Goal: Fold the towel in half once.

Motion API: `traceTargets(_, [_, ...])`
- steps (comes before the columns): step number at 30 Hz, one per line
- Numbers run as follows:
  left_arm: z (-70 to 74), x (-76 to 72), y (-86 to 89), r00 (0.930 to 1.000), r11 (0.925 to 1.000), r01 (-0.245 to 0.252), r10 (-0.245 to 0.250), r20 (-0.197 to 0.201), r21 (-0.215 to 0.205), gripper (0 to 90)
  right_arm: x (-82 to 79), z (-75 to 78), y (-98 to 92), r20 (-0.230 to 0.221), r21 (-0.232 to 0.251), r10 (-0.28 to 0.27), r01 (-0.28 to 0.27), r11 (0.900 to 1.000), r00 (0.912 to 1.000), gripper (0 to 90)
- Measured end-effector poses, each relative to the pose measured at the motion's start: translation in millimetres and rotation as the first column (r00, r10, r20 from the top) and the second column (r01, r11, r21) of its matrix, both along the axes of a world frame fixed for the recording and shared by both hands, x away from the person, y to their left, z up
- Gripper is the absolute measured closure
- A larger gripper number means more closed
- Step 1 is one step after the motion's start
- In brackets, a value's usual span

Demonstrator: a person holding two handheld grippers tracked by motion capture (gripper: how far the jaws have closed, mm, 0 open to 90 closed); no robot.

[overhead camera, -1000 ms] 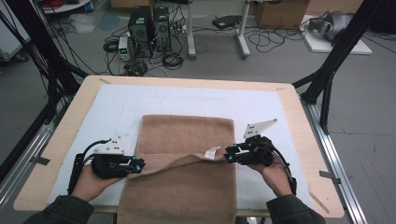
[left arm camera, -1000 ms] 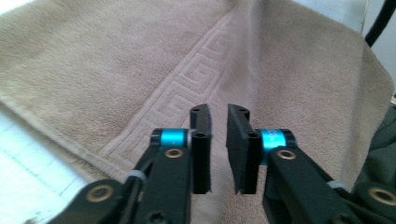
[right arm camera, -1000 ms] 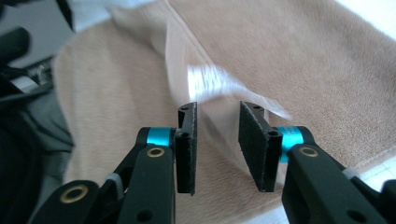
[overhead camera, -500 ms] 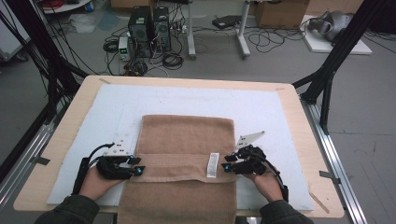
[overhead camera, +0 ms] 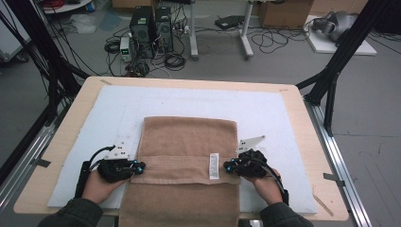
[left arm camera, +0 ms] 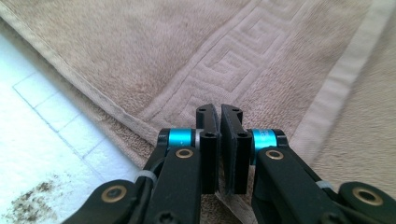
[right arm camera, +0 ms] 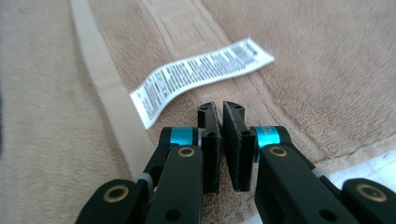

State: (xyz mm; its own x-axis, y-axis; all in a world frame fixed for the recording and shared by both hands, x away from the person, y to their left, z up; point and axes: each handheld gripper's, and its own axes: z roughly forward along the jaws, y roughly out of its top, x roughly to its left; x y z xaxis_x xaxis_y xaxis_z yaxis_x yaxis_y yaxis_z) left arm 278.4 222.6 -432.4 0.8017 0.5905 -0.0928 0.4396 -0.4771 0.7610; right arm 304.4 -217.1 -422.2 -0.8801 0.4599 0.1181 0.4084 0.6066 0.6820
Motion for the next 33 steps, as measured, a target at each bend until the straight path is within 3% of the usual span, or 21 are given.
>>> traceTargets(6, [11.2, -9.4, 6.6, 0.9999, 0.9994, 0.009, -0.009, 0.01, -0.035, 86.1, -8.1, 14.7, -0.6, 0.018, 0.028, 0.02, -0.02, 0.999, 0.9996, 85.5])
traceTargets(10, [15.5, -15.4, 11.5, 0.9997, 0.9992, 0.018, -0.017, 0.019, -0.035, 86.0, -18.5, 23.8, -0.2, 0.03, 0.037, 0.042, -0.043, 0.998, 0.9987, 85.4])
traceTargets(13, [14.4, -15.7, 12.5, 0.9998, 0.999, 0.018, -0.018, 0.006, -0.042, 85.0, -20.7, 26.5, 0.4, 0.04, 0.021, 0.047, -0.048, 0.999, 0.9981, 85.1])
traceTargets(17, [6.2, -13.1, 4.2, 0.9989, 0.9985, 0.038, -0.039, -0.024, -0.038, 74.5, -19.6, 23.0, 5.3, 0.016, 0.022, 0.059, -0.06, 0.998, 0.9981, 85.0])
traceTargets(19, [0.4, -11.1, -1.6, 0.9982, 0.9988, 0.046, -0.046, -0.037, -0.014, 69.5, -19.1, 18.6, 7.9, 0.009, 0.009, 0.066, -0.066, 0.998, 0.9978, 84.9])
traceTargets(22, [-6.1, -7.5, -5.9, 0.9977, 0.9987, 0.05, -0.05, -0.047, 0.012, 72.0, -16.1, 10.0, 6.2, -0.015, 0.009, 0.057, -0.057, 0.998, 0.9983, 84.6])
traceTargets(28, [-3.3, -8.5, -4.1, 0.9989, 0.9992, 0.04, -0.04, -0.024, 0.0, 84.3, -13.1, -2.0, 1.8, -0.051, 0.024, 0.046, -0.045, 0.999, 0.9977, 84.5])
traceTargets(33, [6.5, -12.4, 1.0, 0.9994, 0.9986, 0.035, -0.035, 0.001, -0.04, 85.2, -17.2, 5.9, 1.9, -0.025, 0.033, 0.051, -0.05, 0.998, 0.9984, 84.5])
